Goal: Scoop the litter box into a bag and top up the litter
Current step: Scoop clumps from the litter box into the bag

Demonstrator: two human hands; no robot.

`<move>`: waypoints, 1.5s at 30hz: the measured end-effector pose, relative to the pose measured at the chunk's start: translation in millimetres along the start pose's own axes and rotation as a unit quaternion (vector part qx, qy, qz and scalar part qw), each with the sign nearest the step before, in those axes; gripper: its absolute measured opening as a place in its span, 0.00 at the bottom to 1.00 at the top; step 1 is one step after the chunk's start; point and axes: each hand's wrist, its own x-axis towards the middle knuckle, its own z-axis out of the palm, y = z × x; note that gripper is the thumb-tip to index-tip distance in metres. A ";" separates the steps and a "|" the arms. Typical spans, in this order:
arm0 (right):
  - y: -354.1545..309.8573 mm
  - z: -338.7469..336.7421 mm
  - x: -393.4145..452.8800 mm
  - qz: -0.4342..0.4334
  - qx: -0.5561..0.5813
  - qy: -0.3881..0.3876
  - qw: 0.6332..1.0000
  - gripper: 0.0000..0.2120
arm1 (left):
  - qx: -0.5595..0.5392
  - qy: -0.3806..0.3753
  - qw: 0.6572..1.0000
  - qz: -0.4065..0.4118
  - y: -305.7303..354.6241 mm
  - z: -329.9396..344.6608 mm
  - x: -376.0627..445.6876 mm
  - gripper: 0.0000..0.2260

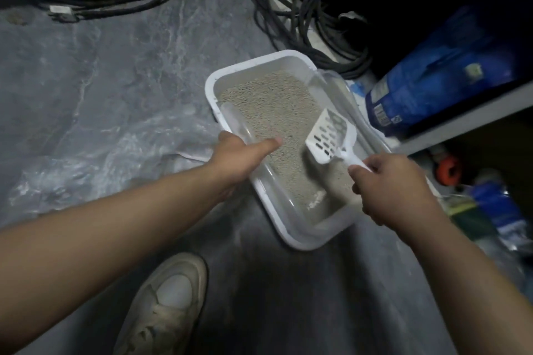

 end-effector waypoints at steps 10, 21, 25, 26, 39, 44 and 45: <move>1.1 -6.6 20.6 0.035 -0.184 -0.145 0.972 0.06 | 0.072 0.107 0.986 0.103 -23.9 -1.0 -2.0 0.46; -27.1 5.8 29.4 0.089 -0.181 -0.354 0.913 0.13 | -0.029 0.043 0.999 -0.012 -35.1 -5.7 -3.4 0.31; -29.4 13.1 36.1 0.160 -0.103 -0.381 0.905 0.15 | -0.061 0.010 0.998 -0.016 -33.6 -6.1 -5.6 0.15; -29.2 13.7 37.8 0.178 -0.082 -0.389 0.900 0.16 | -0.063 0.011 0.998 -0.015 -33.2 -5.8 -6.6 0.13; -16.5 25.8 25.0 0.242 0.151 -0.345 0.894 0.10 | -0.110 -0.020 0.994 -0.004 -36.3 -4.4 -6.7 0.08; -14.7 33.7 18.2 0.189 0.126 -0.304 0.925 0.12 | -0.125 -0.012 0.992 -0.017 -42.2 -1.5 -5.3 0.12; -13.8 34.6 16.7 0.179 0.117 -0.299 0.930 0.14 | -0.126 -0.009 0.992 -0.013 -42.6 -0.5 -6.7 0.13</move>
